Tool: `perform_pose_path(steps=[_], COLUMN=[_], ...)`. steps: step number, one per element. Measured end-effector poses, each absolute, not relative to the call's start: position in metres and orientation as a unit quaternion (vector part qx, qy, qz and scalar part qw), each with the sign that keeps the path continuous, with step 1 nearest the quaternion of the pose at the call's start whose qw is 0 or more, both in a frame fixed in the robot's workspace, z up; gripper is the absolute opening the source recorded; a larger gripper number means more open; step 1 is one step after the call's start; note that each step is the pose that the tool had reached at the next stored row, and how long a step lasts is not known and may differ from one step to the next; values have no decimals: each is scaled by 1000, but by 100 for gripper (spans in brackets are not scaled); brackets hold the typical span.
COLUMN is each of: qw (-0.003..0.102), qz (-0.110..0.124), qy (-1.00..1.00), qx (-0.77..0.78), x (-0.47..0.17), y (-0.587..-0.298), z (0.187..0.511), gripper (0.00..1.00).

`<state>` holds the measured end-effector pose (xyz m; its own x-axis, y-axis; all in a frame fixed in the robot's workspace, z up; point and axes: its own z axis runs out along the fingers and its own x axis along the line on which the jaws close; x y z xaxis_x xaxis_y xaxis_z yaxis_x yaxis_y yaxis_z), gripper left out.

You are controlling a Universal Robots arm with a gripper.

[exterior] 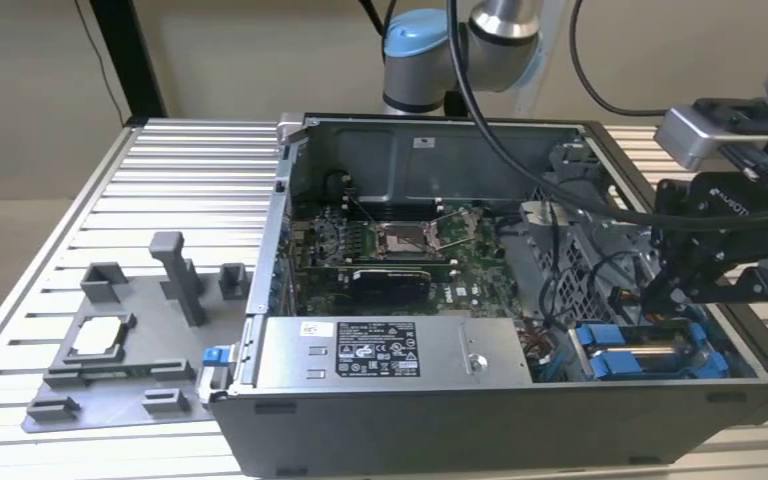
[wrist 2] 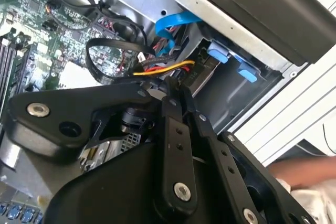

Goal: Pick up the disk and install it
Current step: 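Insert the second disk wire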

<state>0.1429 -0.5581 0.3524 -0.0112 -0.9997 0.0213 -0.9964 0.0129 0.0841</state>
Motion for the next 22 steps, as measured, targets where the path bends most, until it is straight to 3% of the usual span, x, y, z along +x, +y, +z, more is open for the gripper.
perform_pose_path(steps=[22], qw=[33], qz=[-23], qy=[-723], qx=[690], x=[139], y=[-567], z=[350], gripper=[0])
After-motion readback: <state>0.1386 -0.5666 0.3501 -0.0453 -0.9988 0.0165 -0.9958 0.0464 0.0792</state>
